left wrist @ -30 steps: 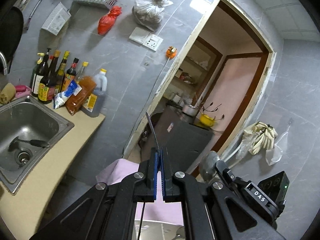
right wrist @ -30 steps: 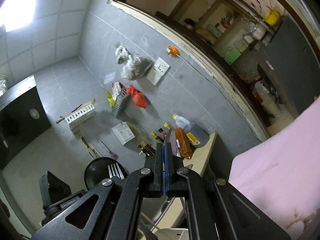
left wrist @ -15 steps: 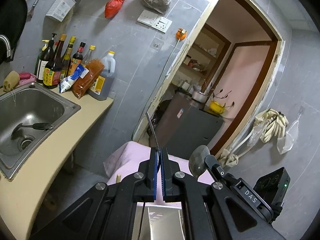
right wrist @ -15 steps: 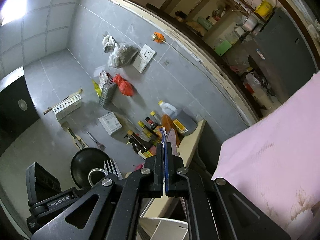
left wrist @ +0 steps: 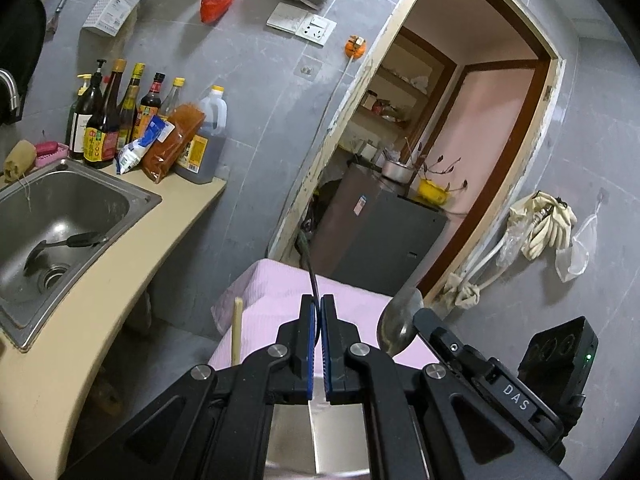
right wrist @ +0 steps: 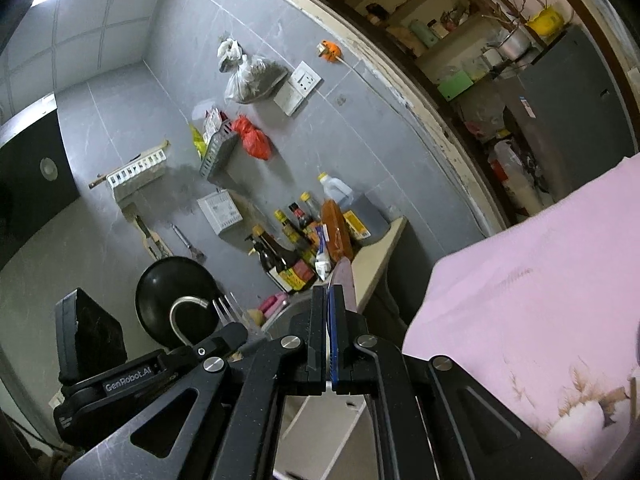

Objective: Organize utensils

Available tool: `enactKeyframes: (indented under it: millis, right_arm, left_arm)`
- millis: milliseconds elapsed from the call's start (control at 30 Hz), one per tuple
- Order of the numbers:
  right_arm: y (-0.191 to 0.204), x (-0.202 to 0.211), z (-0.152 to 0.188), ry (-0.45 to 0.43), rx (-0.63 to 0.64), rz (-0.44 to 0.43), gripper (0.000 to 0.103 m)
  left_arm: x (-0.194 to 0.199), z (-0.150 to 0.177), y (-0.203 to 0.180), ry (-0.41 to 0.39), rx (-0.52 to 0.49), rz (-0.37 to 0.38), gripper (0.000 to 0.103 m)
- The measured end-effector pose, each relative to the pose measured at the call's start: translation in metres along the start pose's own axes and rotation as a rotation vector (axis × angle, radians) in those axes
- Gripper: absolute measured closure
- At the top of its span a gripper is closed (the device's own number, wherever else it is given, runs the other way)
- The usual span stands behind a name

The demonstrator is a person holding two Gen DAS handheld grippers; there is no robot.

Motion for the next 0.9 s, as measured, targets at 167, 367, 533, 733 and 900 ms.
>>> enactKeyframes:
  millis: [167,367,533,733,900]
  right_arm:
    - [-0.001,0.017,0.000,0.039,0.026,0.013,0.101]
    - [-0.004,0.040,-0.009,0.067,0.067,0.054,0.100]
    - [-0.008,0.062,-0.031,0.066,0.137,0.118,0.058]
    - [-0.023,0.100,-0.070,0.059,0.243,0.223,0.046]
    - [-0.042,0.134,-0.108,0.034,0.345,0.331,0.028]
  left_arm:
    - [0.006,0.002,-0.001,0.002,-0.007,0.005,0.099]
    - [0.014,0.010,-0.005,0.030,-0.027,-0.010,0.099]
    - [0.020,0.014,-0.024,0.045,-0.075,-0.009,0.097]
    - [0.020,0.025,-0.064,0.070,-0.134,0.024,0.096]
    - [0.021,0.038,-0.099,0.073,-0.169,0.047,0.066]
Point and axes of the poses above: each gripper's, at about its wrist camera, not at the fingertips, and x roughly against the way its jaws point, y to its left, z to its underside, the point moved 8 cm from there along -x, roughly the way its jaws point, and after that the axes turned 14 degrees about -y, right-handed, at the moved point
